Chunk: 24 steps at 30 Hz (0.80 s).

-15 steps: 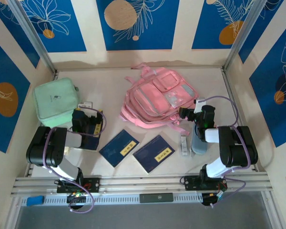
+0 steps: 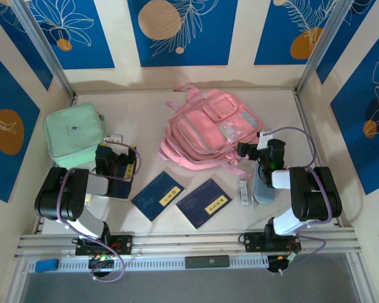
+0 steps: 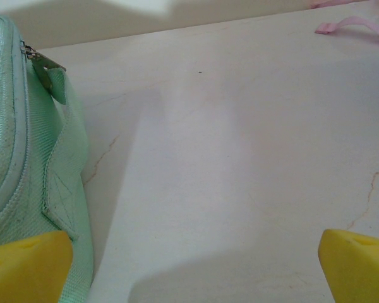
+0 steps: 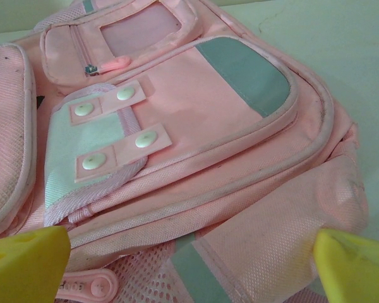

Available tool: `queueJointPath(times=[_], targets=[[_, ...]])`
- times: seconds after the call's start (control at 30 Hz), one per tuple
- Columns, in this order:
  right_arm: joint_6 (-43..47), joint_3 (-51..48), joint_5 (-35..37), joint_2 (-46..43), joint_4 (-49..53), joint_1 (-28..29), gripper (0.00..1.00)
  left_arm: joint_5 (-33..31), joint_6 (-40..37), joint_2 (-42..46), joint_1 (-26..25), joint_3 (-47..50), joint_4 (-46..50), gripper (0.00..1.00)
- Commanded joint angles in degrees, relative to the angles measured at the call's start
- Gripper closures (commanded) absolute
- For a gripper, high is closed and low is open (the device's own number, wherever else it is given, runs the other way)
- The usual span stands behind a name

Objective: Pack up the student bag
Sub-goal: Rotate the student bag at the center of the table.

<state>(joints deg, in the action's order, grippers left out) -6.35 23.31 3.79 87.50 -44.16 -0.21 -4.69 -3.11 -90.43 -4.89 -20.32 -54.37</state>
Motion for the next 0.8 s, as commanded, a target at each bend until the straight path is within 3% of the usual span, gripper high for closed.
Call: queueJointPath(times=[0.0, 0.77], targets=[[0.86, 1.20, -2.17, -0.23, -0.95, -0.38, 0.01, 0.89, -0.40, 0.78, -0.02, -0.95, 0.08, 0.01], [0.65, 0.78, -2.87, -0.40, -1.39, -0.76, 0.01, 0.43, -0.40, 0.93, 0.04, -0.47, -0.82, 0.01]])
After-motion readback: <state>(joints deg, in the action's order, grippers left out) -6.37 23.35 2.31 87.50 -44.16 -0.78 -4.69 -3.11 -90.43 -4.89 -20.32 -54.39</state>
